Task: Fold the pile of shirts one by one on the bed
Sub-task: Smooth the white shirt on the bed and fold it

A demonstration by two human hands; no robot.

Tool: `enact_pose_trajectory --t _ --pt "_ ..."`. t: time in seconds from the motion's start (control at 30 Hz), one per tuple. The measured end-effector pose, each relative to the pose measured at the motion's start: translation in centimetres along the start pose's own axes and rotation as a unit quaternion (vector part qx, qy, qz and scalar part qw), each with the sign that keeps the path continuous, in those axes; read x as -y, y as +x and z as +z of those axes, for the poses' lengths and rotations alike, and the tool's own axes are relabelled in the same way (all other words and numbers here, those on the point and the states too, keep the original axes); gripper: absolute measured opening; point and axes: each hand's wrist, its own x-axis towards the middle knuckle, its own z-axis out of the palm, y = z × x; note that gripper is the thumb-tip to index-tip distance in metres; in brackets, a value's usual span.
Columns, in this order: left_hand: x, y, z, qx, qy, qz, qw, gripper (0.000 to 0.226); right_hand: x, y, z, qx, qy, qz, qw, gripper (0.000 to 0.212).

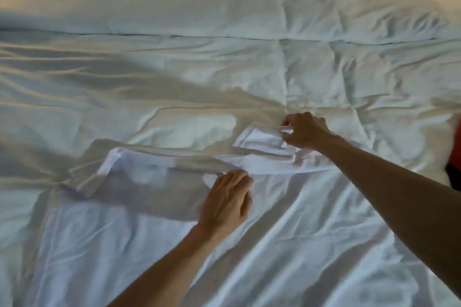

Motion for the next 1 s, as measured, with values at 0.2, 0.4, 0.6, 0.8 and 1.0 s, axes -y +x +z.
enact_pose_trajectory --t 0.2,0.4,0.6,0.8,1.0 --pt "-1.3 0.8 3.4 -0.004 0.052 -0.022 0.998 0.042 -3.0 3.3 -3.3 -0.130 0.010 0.021 0.991 0.016" --pt "-1.6 3.0 3.9 0.073 0.108 -0.050 0.990 0.053 -3.7 0.1 3.1 -0.309 0.045 0.019 0.950 0.057" --pt "-1.3 2.7 4.7 0.071 0.146 -0.049 0.986 0.056 -5.3 -10.4 12.6 -0.159 0.013 -0.227 0.961 0.056" --pt "-1.2 2.7 5.2 0.049 0.174 -0.041 0.983 0.055 -13.8 -9.8 11.1 -0.176 -0.013 0.111 0.978 0.070" --pt "-2.0 2.5 5.5 0.045 0.185 -0.073 0.979 0.055 -10.4 -15.9 13.3 -0.144 -0.003 -0.131 0.981 0.063"
